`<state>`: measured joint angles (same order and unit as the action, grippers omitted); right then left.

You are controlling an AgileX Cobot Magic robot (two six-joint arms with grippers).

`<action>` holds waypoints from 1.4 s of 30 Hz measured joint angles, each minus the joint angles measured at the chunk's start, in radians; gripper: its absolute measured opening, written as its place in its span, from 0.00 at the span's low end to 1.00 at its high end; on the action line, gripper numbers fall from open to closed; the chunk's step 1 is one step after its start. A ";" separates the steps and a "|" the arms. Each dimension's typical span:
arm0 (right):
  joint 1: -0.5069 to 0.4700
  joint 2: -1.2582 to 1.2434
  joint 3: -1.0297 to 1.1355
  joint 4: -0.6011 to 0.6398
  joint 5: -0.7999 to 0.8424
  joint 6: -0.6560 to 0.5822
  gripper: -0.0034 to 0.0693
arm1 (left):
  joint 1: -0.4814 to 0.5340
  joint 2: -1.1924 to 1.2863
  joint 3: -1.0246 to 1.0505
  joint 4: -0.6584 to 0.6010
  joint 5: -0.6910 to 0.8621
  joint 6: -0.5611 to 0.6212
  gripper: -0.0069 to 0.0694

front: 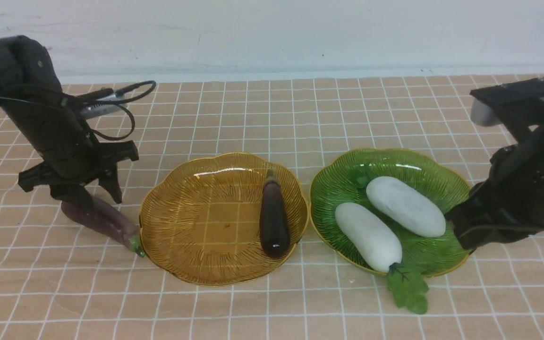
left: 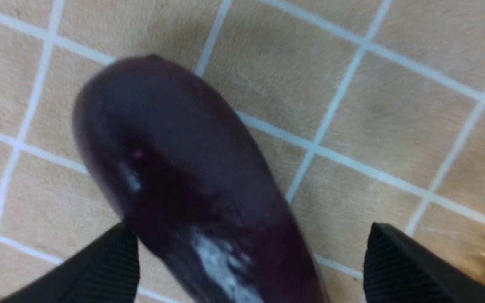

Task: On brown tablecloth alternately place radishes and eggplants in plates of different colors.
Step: 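Pick up the eggplant and place it in the yellow plate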

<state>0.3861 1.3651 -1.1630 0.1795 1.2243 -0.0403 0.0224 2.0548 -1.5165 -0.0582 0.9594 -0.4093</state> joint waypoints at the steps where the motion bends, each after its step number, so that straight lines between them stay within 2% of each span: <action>1: 0.000 0.000 0.000 0.001 0.000 0.000 0.06 | 0.000 0.011 0.000 0.000 0.002 -0.003 0.96; 4: 0.000 0.000 0.000 0.001 -0.002 0.000 0.06 | 0.000 0.028 0.000 0.000 0.011 -0.016 0.87; 6: 0.000 0.000 0.000 0.001 -0.002 0.000 0.06 | 0.000 0.029 -0.013 0.007 0.033 -0.003 0.73; 8: 0.000 0.000 0.000 0.001 -0.002 0.000 0.06 | 0.000 0.029 -0.052 0.024 0.068 0.037 0.51; 10: 0.000 0.000 0.000 -0.001 -0.001 0.001 0.06 | 0.000 0.029 -0.119 0.035 0.131 0.087 0.41; 11: 0.000 0.000 0.000 -0.009 0.001 0.001 0.06 | -0.001 0.029 -0.149 0.031 0.168 0.111 0.40; 15: 0.000 0.000 0.000 -0.107 0.011 0.002 0.06 | -0.037 0.029 -0.279 -0.071 0.243 0.202 0.40; 18: 0.000 -0.017 0.000 -0.207 0.013 0.030 0.06 | -0.138 0.029 -0.299 -0.183 0.244 0.281 0.40; 22: 0.000 -0.099 0.008 -0.256 0.017 0.061 0.06 | -0.281 0.059 -0.300 -0.188 0.232 0.333 0.41; 26: 0.000 -0.169 0.010 -0.259 0.020 0.077 0.06 | -0.347 0.105 -0.300 -0.158 0.210 0.333 0.45; 29: 0.000 -0.224 0.010 -0.253 0.021 0.084 0.06 | -0.358 0.119 -0.300 -0.146 0.208 0.330 0.50; 36: 0.000 -0.460 0.048 -0.229 0.028 0.107 0.06 | -0.359 0.120 -0.306 -0.139 0.207 0.322 0.75; 39: 0.000 -0.607 0.112 -0.248 0.028 0.109 0.06 | -0.359 0.119 -0.318 -0.138 0.209 0.321 0.78; 42: 0.000 -0.774 0.224 -0.251 -0.032 0.117 0.06 | -0.359 0.119 -0.338 -0.138 0.221 0.321 0.77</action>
<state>0.3861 0.5914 -0.9393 -0.0713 1.1920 0.0768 -0.3370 2.1736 -1.8545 -0.1967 1.1799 -0.0880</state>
